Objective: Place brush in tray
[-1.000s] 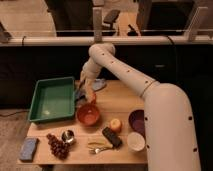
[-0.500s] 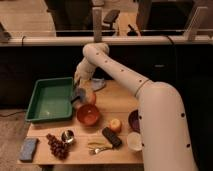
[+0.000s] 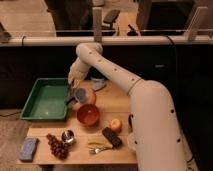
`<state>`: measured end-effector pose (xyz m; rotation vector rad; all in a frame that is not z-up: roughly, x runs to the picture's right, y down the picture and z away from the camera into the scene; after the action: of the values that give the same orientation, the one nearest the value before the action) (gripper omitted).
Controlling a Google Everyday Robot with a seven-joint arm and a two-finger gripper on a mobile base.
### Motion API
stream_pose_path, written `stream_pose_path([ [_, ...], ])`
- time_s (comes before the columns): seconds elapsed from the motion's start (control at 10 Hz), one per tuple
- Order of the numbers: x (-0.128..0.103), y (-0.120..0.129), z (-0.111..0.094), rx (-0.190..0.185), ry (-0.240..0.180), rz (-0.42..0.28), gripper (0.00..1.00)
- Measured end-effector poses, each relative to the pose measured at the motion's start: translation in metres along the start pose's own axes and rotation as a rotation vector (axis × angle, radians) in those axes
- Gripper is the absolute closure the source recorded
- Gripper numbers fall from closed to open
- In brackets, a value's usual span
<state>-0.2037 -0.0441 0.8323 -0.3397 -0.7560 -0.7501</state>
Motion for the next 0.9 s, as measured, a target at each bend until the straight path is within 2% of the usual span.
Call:
stream_pose_path([
  [0.2, -0.004, -0.003, 0.001, -0.006, -0.003, -0.010, 1.00],
  [0.4, -0.003, -0.003, -0.009, -0.002, 0.004, -0.018, 1.00],
  [0.9, -0.021, -0.020, -0.016, -0.010, 0.006, -0.078, 1.00],
])
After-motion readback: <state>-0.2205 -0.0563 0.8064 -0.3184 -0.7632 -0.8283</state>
